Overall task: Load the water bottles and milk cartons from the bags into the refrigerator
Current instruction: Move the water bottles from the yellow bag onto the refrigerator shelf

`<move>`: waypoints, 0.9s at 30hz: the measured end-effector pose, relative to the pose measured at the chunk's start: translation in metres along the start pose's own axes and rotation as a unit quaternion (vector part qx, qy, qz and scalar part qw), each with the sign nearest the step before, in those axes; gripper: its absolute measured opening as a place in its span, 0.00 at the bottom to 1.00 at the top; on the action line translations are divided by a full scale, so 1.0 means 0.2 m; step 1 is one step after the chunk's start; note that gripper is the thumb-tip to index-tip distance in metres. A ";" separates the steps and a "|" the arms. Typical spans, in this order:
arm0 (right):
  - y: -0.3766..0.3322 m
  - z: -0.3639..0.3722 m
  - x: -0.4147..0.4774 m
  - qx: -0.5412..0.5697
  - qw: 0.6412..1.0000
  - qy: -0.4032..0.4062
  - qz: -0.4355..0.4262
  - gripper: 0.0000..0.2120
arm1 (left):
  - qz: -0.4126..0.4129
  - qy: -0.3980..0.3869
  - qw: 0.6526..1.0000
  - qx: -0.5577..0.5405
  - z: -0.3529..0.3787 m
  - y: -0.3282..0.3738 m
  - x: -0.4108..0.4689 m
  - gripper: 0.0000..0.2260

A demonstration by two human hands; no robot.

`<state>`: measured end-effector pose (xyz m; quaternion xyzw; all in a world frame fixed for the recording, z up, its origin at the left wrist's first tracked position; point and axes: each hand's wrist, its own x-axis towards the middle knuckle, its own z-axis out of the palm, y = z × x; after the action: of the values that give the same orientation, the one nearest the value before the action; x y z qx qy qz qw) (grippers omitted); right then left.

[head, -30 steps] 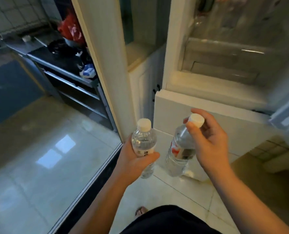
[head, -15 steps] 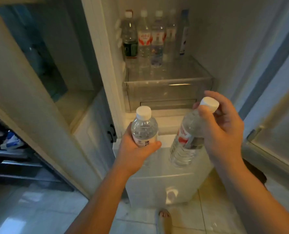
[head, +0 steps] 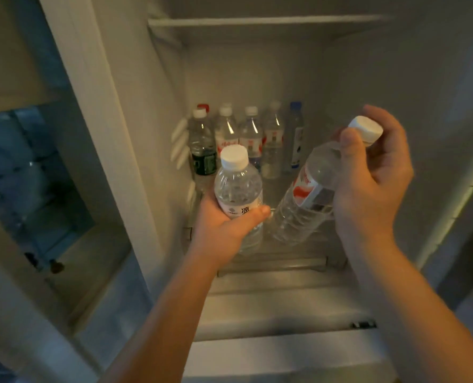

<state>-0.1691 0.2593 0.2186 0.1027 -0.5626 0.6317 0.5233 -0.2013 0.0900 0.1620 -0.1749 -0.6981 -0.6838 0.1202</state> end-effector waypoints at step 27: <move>0.78 -0.03 0.43 -0.097 0.976 -0.106 0.166 0.08 | -0.068 -0.124 0.989 -0.045 0.44 -0.35 0.75 0.21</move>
<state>-0.3245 0.3396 0.1832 0.0227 -0.6828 0.6378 0.3556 -0.3603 0.1895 0.1555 -0.2157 -0.6865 -0.6941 -0.0215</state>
